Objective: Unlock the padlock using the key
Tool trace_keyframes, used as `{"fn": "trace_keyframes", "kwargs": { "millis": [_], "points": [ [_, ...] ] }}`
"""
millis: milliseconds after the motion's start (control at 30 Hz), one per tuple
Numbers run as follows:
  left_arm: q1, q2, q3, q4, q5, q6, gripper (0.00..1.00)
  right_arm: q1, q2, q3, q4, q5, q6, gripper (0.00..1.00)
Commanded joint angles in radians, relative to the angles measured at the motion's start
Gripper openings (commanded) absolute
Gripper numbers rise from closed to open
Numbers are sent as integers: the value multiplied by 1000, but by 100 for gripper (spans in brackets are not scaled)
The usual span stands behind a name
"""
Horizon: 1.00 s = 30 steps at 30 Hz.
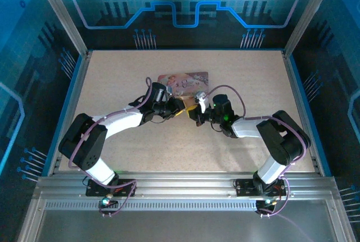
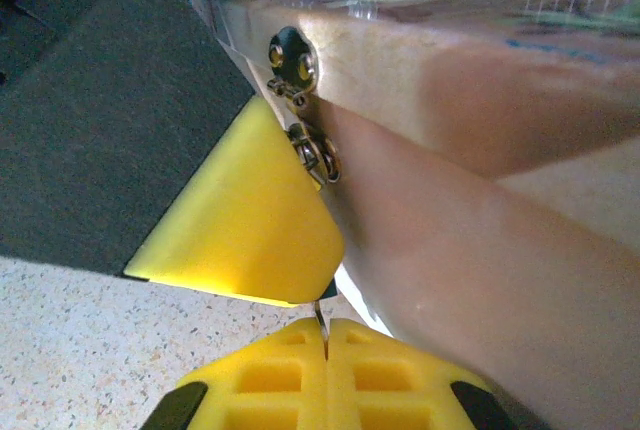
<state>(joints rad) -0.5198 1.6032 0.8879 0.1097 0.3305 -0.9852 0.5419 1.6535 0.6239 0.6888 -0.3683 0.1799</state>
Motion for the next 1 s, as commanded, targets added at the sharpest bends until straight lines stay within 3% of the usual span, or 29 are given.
{"fn": "trace_keyframes", "kwargs": {
  "millis": [0,467,967],
  "points": [
    [-20,-17,21,21,73,8,9,-2,-17,39,83,-12,27,0],
    [-30,106,-9,143,20,-20,10,-3,114,-3,81,7,103,0],
    [-30,61,-79,163,-48,-4,44,-10,153,-9,-20,15,144,0]
  ]
}}
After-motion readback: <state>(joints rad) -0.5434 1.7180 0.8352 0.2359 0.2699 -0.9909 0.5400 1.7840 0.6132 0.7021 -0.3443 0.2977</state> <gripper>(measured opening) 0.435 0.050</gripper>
